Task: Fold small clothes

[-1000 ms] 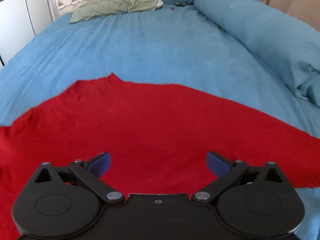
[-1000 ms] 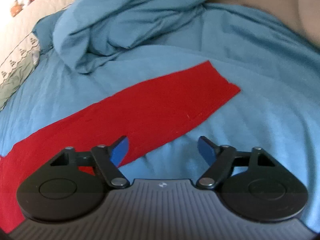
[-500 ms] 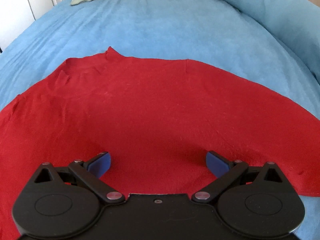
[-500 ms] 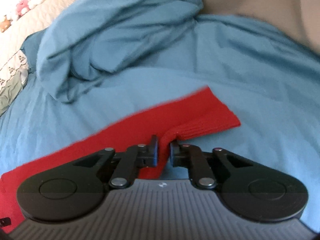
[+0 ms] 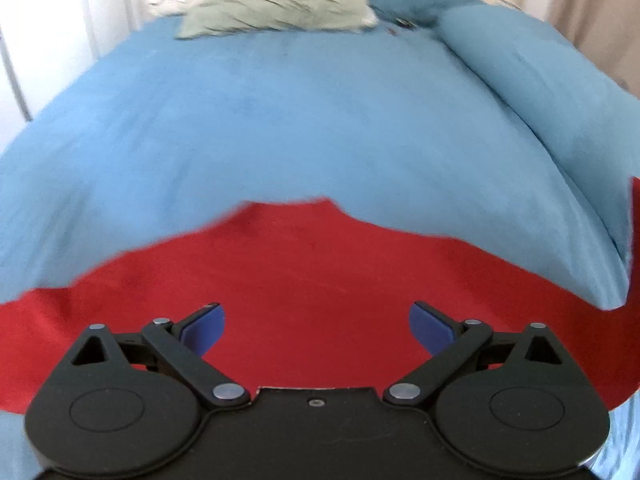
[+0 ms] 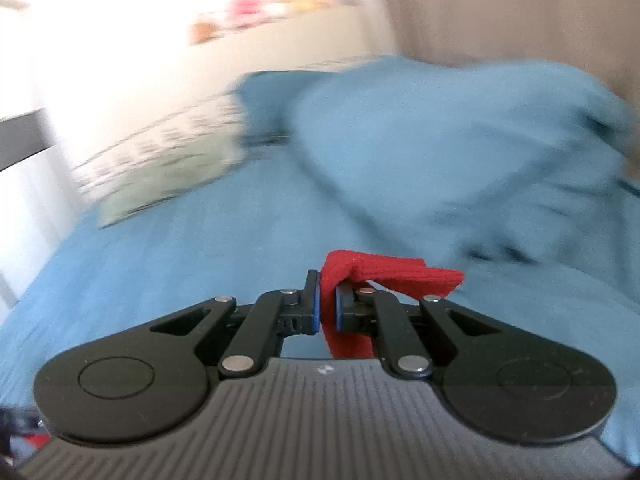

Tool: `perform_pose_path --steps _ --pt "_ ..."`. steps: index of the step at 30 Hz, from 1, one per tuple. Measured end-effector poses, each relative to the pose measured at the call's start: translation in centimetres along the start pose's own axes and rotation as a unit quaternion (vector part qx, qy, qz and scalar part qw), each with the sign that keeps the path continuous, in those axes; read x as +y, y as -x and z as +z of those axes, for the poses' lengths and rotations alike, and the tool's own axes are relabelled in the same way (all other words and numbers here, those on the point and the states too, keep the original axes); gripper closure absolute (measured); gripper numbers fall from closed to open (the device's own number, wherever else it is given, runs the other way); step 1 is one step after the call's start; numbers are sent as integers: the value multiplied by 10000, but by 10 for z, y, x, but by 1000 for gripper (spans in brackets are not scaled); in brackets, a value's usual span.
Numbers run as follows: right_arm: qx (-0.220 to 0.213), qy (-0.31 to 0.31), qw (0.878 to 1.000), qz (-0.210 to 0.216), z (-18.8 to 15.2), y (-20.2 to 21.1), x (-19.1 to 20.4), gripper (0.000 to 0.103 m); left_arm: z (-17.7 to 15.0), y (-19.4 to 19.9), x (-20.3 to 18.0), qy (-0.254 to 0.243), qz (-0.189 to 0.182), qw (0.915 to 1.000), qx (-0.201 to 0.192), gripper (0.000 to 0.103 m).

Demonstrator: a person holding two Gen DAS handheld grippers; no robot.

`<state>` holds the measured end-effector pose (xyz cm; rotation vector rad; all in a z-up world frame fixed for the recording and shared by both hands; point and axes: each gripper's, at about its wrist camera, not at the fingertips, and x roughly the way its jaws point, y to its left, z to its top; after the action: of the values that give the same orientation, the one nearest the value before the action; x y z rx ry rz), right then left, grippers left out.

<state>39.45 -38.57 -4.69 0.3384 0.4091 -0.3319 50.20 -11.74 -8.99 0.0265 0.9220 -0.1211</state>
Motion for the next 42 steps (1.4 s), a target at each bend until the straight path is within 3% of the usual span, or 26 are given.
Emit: perform_pose_path --steps 4,8,12,16,20,22,24,27,33,36,39,41,42 --pt "-24 867 9923 884 -18 -10 99 81 1 17 62 179 398 9990 -136 1" --pt "217 1757 9722 1534 -75 -24 185 81 -17 22 115 250 748 9967 -198 2" --pt "724 2903 9441 1386 -154 -41 245 81 -40 18 148 375 952 9947 -122 3" --pt "1121 3416 9226 1399 -210 -46 265 81 -51 12 170 625 773 9950 36 3" --pt "1343 3659 9096 1440 -241 -47 278 77 -51 8 164 509 717 9961 48 3" --pt "1417 3680 9071 1474 -248 -46 276 70 -49 8 158 380 560 9977 68 3" --pt "1431 3766 9021 1548 -249 -43 282 45 -44 6 146 181 356 9991 123 3" --pt "1366 3835 8992 1602 -238 -39 275 24 -41 4 119 -259 -20 9995 197 3" --pt "1507 3759 9025 1468 -210 -24 230 22 -43 -4 49 -1304 -514 9901 108 7" --pt "1569 3607 9093 1357 -198 -16 194 22 -49 -18 19 -1663 -616 9841 94 17" --pt "1685 3244 9240 1123 -188 -8 160 22 -54 -39 4 -1751 -672 9821 162 34" --pt "1779 2934 9340 999 -185 -4 139 22 -57 -52 -3 -1781 -635 9817 219 50" --pt "1823 2795 9382 920 -184 -3 129 22 -57 -58 -7 -1805 -567 9816 241 53"
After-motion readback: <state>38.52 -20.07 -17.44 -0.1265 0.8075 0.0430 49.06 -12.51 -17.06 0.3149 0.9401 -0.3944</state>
